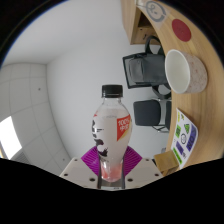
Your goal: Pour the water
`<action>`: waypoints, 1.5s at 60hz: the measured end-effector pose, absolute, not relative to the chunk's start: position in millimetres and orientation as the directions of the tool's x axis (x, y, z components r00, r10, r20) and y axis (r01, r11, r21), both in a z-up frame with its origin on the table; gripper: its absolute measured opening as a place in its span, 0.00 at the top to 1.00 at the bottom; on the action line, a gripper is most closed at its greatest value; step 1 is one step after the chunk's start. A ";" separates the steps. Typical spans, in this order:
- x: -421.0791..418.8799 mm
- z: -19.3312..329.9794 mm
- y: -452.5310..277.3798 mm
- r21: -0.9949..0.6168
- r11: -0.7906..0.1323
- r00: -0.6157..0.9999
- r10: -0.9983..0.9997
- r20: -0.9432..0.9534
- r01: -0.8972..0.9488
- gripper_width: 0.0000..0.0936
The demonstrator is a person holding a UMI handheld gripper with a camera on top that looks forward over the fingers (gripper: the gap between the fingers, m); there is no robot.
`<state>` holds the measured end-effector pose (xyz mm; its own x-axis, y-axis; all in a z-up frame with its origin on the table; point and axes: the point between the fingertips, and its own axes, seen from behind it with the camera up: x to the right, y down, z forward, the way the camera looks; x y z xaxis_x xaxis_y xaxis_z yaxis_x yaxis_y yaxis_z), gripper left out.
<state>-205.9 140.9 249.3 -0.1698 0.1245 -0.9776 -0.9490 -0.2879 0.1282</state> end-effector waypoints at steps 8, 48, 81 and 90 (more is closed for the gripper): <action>-178.8 231.9 147.7 0.393 -0.291 -0.429 0.070 -0.901 -0.872 0.72; -130.9 257.2 153.1 -0.165 -0.348 0.144 0.085 -0.986 -0.923 0.72; 77.2 159.7 155.5 -0.971 -0.238 0.999 0.030 -0.044 -0.036 0.72; 84.6 100.9 152.5 -0.952 -0.304 1.000 0.026 0.014 0.022 0.72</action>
<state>84.6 152.5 100.9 0.9995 0.0264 0.0143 0.0216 -0.3045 -0.9523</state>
